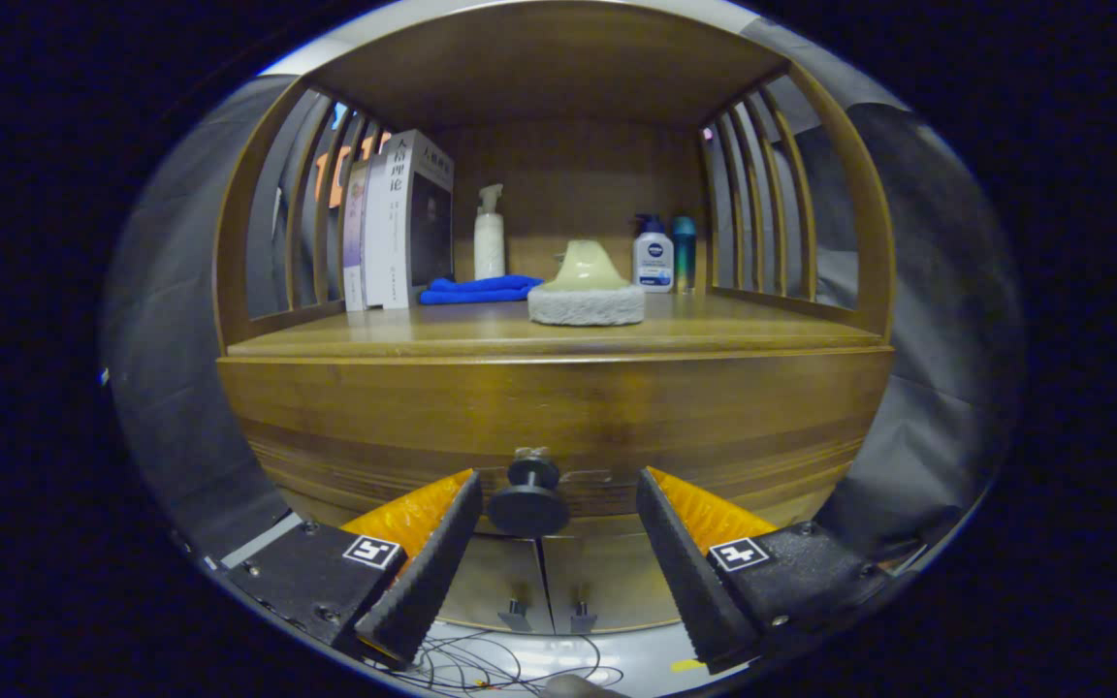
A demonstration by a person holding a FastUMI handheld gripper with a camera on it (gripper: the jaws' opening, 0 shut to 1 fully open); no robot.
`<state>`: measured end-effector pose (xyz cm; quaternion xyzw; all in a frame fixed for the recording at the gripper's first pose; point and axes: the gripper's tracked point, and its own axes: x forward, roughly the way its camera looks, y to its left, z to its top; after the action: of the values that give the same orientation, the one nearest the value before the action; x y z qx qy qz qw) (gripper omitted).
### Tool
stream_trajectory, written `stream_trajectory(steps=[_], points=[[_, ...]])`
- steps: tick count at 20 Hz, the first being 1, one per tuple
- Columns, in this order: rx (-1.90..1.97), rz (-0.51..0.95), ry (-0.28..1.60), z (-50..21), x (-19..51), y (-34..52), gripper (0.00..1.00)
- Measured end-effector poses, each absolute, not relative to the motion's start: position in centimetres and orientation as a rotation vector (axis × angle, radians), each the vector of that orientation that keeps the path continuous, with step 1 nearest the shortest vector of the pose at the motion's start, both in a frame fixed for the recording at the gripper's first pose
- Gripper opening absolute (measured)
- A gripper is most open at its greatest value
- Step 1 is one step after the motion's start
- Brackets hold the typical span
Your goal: Pull open the drawer, take out the items inside it, and place them on the countertop above the cabinet.
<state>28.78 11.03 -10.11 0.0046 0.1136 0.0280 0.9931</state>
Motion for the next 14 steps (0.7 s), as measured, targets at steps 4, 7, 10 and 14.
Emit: stream_trajectory(steps=[4, 7, 10, 14], points=[[0.014, 0.058, 0.205, -8.3, 23.3, 7.7, 1.00], [0.054, 0.061, 0.166, -6.5, 18.4, 5.5, 1.00], [0.036, 0.047, 0.098, -4.1, 13.9, 3.4, 1.00], [-0.009, 0.041, 0.017, -1.7, 9.2, 2.3, 1.00]])
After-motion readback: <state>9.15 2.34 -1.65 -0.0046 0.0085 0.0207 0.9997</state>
